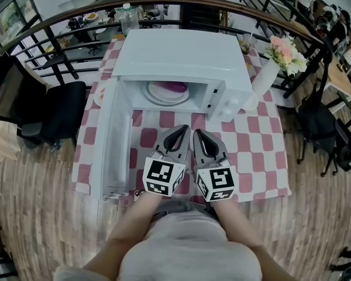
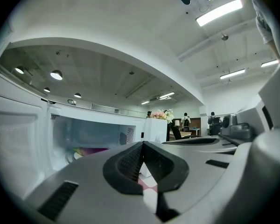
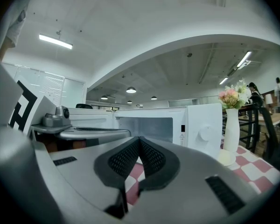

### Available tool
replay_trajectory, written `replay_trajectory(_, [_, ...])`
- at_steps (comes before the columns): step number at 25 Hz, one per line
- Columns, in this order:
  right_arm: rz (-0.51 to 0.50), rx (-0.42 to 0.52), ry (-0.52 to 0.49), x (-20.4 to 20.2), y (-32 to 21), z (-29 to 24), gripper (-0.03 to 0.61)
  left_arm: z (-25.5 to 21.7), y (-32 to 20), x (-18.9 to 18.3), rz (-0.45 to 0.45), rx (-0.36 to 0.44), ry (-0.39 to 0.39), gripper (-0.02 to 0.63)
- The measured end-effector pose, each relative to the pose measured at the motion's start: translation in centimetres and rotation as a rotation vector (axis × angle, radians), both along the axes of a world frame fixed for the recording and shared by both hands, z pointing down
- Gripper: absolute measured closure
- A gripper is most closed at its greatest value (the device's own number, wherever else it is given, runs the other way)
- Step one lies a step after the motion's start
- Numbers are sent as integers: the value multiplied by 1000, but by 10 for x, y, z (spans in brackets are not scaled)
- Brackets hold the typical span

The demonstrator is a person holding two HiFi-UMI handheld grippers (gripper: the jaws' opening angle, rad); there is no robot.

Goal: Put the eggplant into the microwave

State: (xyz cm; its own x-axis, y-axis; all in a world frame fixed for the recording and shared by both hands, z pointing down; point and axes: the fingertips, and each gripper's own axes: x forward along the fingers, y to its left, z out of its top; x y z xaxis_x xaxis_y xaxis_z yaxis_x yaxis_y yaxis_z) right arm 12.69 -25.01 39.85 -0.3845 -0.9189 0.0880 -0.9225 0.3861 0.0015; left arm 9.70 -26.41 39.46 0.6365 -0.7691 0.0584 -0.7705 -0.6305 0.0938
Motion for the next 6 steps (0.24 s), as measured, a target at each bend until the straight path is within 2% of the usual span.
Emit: replay_trajectory(6, [7,-5,15,2,1,0,554,-5,2,0,-5,8,1,611])
